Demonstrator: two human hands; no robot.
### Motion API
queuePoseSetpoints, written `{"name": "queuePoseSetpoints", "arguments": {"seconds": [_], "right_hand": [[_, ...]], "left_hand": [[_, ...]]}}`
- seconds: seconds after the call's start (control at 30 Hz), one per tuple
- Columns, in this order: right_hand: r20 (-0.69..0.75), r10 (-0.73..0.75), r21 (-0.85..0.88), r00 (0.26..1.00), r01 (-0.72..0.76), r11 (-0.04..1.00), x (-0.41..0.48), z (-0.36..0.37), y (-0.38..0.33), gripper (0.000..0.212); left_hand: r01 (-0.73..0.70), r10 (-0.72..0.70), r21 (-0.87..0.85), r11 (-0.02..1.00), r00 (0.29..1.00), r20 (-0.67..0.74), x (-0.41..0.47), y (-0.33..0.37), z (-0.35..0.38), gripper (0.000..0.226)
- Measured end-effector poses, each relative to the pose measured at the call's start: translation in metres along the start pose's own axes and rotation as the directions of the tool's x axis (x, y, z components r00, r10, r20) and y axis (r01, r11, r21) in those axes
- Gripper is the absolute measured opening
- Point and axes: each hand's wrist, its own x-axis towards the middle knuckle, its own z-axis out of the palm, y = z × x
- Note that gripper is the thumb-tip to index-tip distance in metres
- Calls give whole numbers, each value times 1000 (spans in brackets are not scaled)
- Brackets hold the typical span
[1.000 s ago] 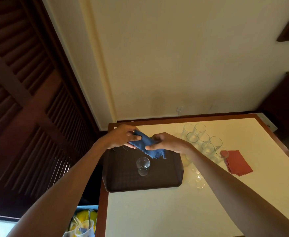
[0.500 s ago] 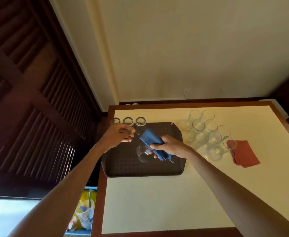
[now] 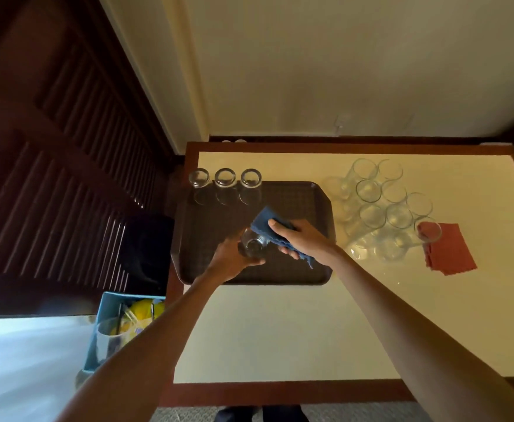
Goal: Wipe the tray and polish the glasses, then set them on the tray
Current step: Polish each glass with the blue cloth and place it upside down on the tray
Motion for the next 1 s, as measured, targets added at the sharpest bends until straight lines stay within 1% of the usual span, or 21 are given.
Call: {"name": "queuePoseSetpoints", "arguments": {"seconds": [0.03, 0.1, 0.23, 0.37, 0.5, 0.57, 0.63, 0.73, 0.8, 0.9, 0.97, 1.0], "right_hand": [[-2, 13, -16, 1000, -13, 1000, 0, 0, 3, 48], [-14, 39, -18, 999, -39, 999, -1, 0, 7, 48], [-22, 56, -43, 998, -57, 997, -10, -7, 2, 51], [21, 35, -204, 999, -30, 978, -23, -14, -17, 52], [13, -17, -419, 1000, 21, 908, -33, -18, -46, 59], [-7, -59, -469, 998, 49, 882, -41, -20, -62, 52], [-9, -88, -453, 996, 74, 888, -46, -22, -76, 42], [10, -154, -355, 988, 147, 923, -58, -21, -99, 34], [-1, -137, -336, 991, 129, 933, -66, -20, -113, 25], [-20, -98, -358, 995, 85, 930, -75, -19, -128, 23], [-85, -150, -396, 985, 105, 912, -81, -18, -134, 22], [-127, -194, -422, 973, 124, 898, -85, -19, -136, 20]], "left_hand": [[3, -3, -19, 1000, 999, -32, 0, 1, 2, 72], [-2, 0, -30, 1000, 998, -65, 0, 3, 2, 70], [-59, 61, 40, 997, 997, -48, -3, 10, -9, 70], [-176, 175, 108, 978, 984, 20, -2, 27, -33, 75], [-256, 245, 144, 956, 965, 90, -3, 60, -63, 77], [-311, 297, 138, 940, 948, 119, -7, 78, -80, 78], [-349, 330, 140, 927, 933, 143, -8, 95, -96, 80], [-395, 361, 224, 891, 915, 181, -15, 127, -120, 73], [-432, 388, 286, 856, 900, 197, -19, 144, -132, 72], [-462, 421, 314, 829, 886, 192, -29, 165, -141, 75], [-463, 428, 298, 835, 886, 178, -38, 178, -147, 74], [-457, 420, 251, 853, 887, 190, -42, 183, -152, 73]]}}
